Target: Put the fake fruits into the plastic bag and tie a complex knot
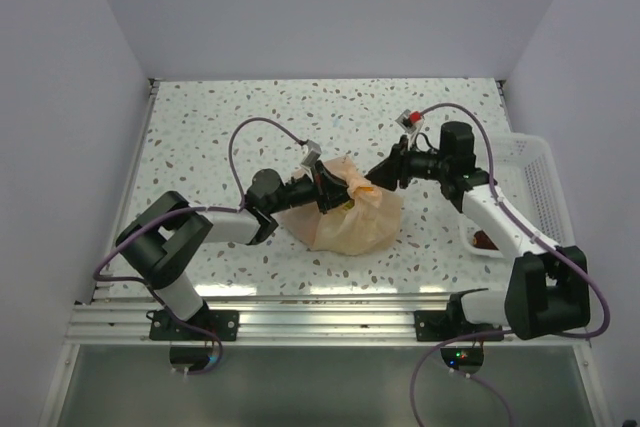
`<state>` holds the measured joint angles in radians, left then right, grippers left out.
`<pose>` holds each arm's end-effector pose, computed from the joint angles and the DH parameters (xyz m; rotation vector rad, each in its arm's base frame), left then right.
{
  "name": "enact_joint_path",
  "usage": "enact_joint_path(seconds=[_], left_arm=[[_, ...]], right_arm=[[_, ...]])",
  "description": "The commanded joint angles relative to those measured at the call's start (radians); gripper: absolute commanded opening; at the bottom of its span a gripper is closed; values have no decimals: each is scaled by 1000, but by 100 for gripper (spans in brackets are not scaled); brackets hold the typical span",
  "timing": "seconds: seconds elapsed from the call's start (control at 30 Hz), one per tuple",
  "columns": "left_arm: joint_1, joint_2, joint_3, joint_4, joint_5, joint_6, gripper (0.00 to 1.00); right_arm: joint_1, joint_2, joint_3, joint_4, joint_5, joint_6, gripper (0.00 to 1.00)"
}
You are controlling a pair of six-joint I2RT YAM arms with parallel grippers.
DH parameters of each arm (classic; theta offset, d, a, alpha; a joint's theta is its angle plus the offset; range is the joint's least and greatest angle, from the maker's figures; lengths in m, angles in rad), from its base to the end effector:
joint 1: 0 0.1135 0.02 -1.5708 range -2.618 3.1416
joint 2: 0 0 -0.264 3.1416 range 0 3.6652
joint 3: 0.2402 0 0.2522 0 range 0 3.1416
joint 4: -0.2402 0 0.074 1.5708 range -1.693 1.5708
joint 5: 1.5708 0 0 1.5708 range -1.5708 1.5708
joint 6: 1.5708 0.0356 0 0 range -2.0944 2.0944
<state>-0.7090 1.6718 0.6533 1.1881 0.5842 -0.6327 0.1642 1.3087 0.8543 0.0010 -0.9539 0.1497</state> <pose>0.2365 -0.2287 0.2166 0.6000 1.4992 -1.4795 0.2745 0.0749 0.2734 -0.6281 1.8974 1.1565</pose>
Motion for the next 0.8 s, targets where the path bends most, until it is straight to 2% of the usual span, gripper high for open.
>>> enact_joint_path(seconds=[0.0,0.03,0.13,0.2,0.43,0.67,0.77], left_arm=[[0,-3,12,68,0,50,0],[2,-4,12,68,-3,54,0],[2,0,16,77,2,59,0],[2,11,22,85,6,59,0],[0,54,52,120,69,35,0],[-18,95,49,202,170,-19,0],[-20,100,46,214,180,-24,0]], right_arm=[[34,-17,-30,10,3,-62,43],[37,-25,-47,-45,-3,-77,46],[44,-78,-127,-75,-20,-99,63],[61,-124,-171,-56,-17,-73,67],[130,-164,-231,112,-32,95,70],[282,-146,-248,403,81,292,72],[293,-144,-259,413,98,320,74]])
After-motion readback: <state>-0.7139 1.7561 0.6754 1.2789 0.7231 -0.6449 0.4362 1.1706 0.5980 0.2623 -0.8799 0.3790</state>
